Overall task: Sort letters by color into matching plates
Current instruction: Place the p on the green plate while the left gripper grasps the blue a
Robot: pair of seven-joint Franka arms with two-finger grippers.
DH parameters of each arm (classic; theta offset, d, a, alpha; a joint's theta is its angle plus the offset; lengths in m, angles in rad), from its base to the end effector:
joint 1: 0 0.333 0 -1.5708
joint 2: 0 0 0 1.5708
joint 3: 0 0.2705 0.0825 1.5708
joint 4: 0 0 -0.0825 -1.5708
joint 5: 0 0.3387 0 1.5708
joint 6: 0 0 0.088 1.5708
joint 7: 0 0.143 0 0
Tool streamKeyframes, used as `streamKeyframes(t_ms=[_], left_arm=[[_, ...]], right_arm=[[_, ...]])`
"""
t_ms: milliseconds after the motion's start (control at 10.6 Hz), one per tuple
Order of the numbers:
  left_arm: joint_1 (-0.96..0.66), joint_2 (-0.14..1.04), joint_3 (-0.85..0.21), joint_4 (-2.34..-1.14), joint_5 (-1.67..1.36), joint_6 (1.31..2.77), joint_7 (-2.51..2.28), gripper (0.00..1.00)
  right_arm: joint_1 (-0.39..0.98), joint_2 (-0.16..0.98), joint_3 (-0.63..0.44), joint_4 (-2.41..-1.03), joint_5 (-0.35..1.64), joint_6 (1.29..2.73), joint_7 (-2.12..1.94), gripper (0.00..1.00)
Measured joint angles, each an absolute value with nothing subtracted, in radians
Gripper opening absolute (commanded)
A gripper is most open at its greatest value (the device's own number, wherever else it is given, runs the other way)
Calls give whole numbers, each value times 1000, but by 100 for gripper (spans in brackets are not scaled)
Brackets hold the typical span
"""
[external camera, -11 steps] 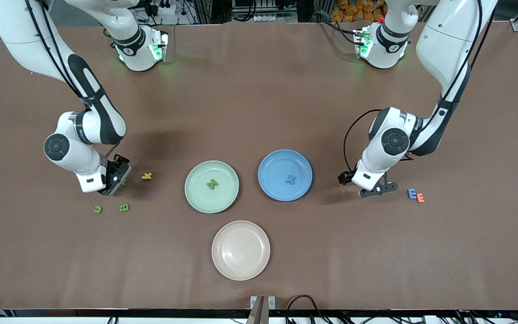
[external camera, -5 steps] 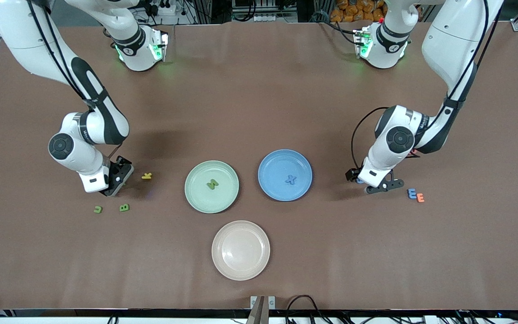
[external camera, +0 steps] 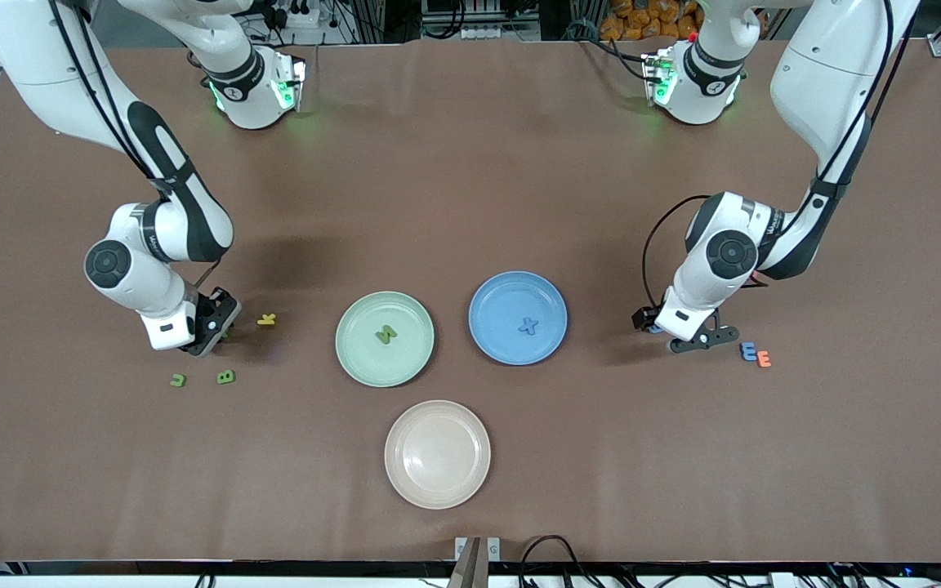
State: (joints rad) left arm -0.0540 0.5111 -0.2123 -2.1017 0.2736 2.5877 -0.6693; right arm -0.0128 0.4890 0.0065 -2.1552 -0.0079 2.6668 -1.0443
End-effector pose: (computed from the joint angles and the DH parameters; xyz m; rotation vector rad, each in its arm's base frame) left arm 0.5127 -0.1460 0.1388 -3.0900 -0.3028 -0.0222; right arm 0.5252 -0.0030 0.1338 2.7126 1.5607 0.0301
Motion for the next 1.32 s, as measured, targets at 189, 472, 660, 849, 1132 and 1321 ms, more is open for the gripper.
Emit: streamKeyframes(t_ms=[189, 472, 660, 849, 1132, 1321], left_arm=[[-54, 513, -213, -2101, 274, 2592, -669, 100], [-54, 517, -213, -2092, 274, 2593, -669, 100], [-54, 528, -214, -2076, 275, 2594, -669, 100], [-55, 545, -214, -2064, 275, 2594, -669, 100], [-55, 555, -214, -2059, 276, 2595, -669, 100], [-55, 556, -214, -2059, 276, 2595, -669, 100]], right_arm=[[-13, 488, 7, -2155, -8, 2666, -1045, 5], [-13, 488, 7, -2155, -8, 2666, -1046, 0], [-13, 486, 7, -2155, -8, 2666, -1046, 0], [-13, 471, 7, -2146, -7, 2627, -1038, 0], [-13, 422, 7, -2115, -5, 2535, -950, 0], [-13, 401, 10, -2112, -4, 2505, -824, 0]])
